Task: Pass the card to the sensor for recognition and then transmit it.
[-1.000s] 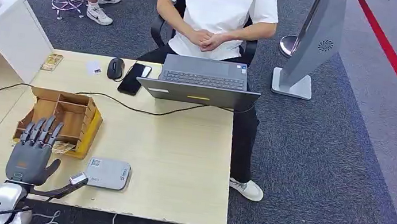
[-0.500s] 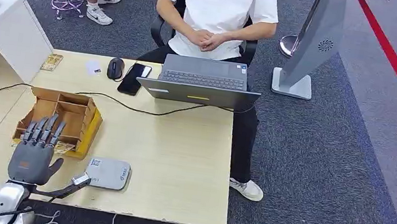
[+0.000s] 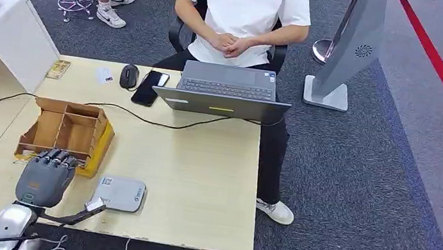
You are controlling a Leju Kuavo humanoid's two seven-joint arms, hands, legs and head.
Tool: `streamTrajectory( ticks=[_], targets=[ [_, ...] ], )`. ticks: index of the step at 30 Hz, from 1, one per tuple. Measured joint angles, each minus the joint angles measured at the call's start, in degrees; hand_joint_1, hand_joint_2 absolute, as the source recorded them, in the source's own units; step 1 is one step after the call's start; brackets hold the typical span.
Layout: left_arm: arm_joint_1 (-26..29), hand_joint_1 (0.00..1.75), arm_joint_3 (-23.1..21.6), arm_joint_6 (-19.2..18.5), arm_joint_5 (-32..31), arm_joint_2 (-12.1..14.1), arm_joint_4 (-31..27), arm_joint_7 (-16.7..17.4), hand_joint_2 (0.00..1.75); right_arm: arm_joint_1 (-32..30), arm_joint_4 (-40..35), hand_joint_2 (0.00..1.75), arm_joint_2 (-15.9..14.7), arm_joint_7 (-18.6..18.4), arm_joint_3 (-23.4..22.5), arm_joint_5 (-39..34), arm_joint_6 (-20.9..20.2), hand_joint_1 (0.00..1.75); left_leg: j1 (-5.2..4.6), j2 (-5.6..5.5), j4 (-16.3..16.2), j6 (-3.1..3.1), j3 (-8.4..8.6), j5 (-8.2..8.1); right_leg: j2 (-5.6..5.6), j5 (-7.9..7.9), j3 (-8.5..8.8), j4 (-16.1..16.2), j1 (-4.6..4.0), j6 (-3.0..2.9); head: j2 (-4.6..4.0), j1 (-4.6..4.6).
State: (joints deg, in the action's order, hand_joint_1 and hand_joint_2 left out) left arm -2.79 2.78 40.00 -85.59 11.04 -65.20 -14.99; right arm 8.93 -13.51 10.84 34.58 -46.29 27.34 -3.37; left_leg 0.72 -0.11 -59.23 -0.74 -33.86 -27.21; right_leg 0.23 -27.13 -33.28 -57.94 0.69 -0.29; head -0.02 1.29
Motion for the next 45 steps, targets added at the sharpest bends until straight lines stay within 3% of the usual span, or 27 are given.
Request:
streamTrajectory(
  ticks=[16,24,27,37,42,45],
  targets=[
    [-0.04,1.75,1.33,0.09,-0.61,-0.55,-0.08,-2.42,1.75,0.00,0.00,1.75,0.00,0.17,0.09,0.11,0.70,0.00,0.00,0.00,0.00,0.00,0.01,0.00,0.00,0.00,0.00,0.00,0.00,0.00,0.00,0.00],
    [-1.43,1.75,1.38,0.13,1.34,-0.39,-6.81,-4.17,1.75,0.10,0.00,1.75,0.00,0.09,0.61,0.11,0.63,0.00,0.01,0.00,0.00,-0.01,0.01,0.01,-0.01,0.00,0.00,0.00,-0.01,0.00,0.00,-0.02],
    [-3.91,1.75,1.35,0.13,3.83,0.75,-9.71,-4.31,1.75,0.18,-0.02,1.75,0.02,-0.11,0.77,0.13,0.61,0.00,0.03,-0.03,0.00,-0.04,0.01,0.04,-0.02,0.01,0.00,-0.01,-0.01,-0.01,0.00,-0.02],
    [-14.56,1.75,0.35,-1.59,8.61,7.99,-14.32,-2.25,1.75,0.78,-0.02,1.75,0.02,-0.81,1.55,0.31,0.28,0.00,0.09,0.01,0.00,-0.09,0.03,0.08,0.03,0.06,-0.01,-0.03,-0.11,-0.08,0.00,0.00],
    [-15.90,1.75,-0.30,-1.72,8.79,9.11,-14.45,-2.01,1.75,0.87,-0.02,1.75,0.02,-0.81,2.03,0.35,0.28,0.00,0.09,0.01,-0.01,-0.09,0.03,0.07,0.03,0.05,-0.04,-0.02,-0.11,-0.07,0.00,0.00],
    [-18.34,1.75,-1.00,-3.86,8.02,9.85,-13.41,-0.73,1.75,1.02,-0.02,1.75,0.02,-1.14,2.27,0.77,0.31,0.00,0.09,0.00,-0.01,-0.09,0.00,0.07,0.00,0.05,-0.06,-0.01,-0.11,-0.07,0.00,-0.02]
  ],
)
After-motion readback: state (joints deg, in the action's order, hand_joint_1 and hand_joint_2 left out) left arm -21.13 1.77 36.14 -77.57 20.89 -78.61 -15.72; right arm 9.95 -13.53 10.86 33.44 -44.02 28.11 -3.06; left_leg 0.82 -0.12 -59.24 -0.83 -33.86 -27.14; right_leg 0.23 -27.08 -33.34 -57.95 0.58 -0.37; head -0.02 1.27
